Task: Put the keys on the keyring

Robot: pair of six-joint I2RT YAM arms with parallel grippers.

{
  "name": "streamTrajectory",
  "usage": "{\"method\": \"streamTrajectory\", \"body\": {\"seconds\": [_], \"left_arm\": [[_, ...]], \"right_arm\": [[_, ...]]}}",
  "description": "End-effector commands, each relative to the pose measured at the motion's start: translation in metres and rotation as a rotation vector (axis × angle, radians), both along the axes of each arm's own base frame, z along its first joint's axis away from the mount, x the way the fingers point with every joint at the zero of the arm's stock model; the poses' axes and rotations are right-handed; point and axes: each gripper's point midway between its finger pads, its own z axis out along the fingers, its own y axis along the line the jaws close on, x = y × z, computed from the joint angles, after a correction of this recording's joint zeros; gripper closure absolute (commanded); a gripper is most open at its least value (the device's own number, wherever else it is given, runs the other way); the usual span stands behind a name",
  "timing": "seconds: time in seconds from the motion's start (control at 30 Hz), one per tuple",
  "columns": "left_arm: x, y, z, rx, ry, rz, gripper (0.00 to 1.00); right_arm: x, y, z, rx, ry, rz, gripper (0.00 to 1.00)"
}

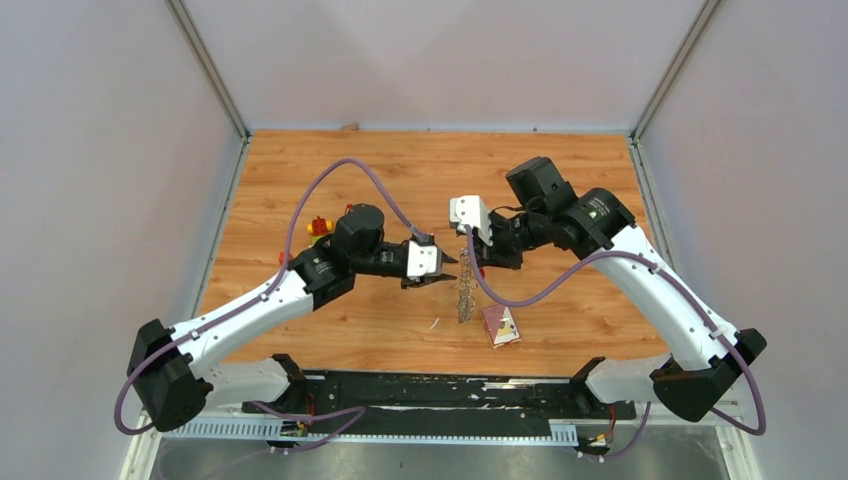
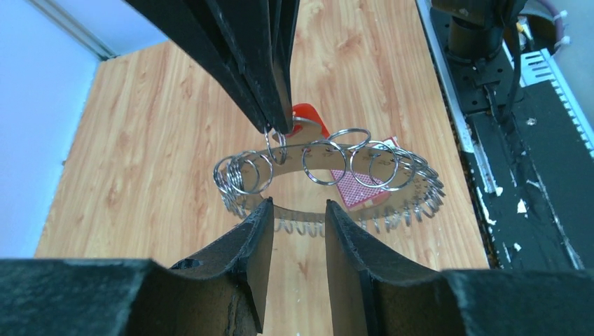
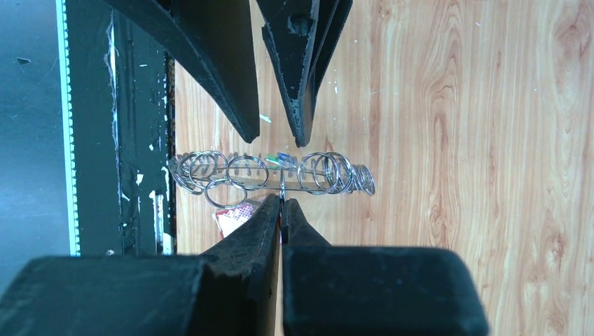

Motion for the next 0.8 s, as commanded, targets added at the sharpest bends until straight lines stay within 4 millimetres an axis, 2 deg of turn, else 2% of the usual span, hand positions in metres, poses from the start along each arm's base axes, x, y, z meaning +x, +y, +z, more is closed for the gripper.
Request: {"method": "streamTrajectory", "body": {"seconds": [0.0, 0.03, 0.4, 0.63, 0.77], "left_arm": [[-0.003, -0.002, 0.036, -0.191, -0.02, -0.018, 0.6], [-0.005, -0.002, 0.042, -0.228, -0.021, -0.027, 0.6], [-0.018, -0.004, 0.053, -0.43, 0.048, -0.112, 0.59], [-0.012, -0.014, 0.057, -0.46, 0.101, -0.124, 0.61], [-0.007, -0.016, 0.051, -0.455, 0.109, -0.106, 0.63]], "right_arm": [[-0.001, 0.004, 0.019, 0.046, -0.052, 0.026, 1.0], [-0.001, 0.005, 0.019, 0.053, -0.055, 0.027, 1.0], [-0.002, 0.01, 0.015, 0.065, -0.028, 0.038, 1.0], [-0.002, 0.009, 0.014, 0.062, -0.026, 0.035, 1.0], [-0.002, 0.01, 0.015, 0.065, -0.027, 0.035, 1.0]]}}
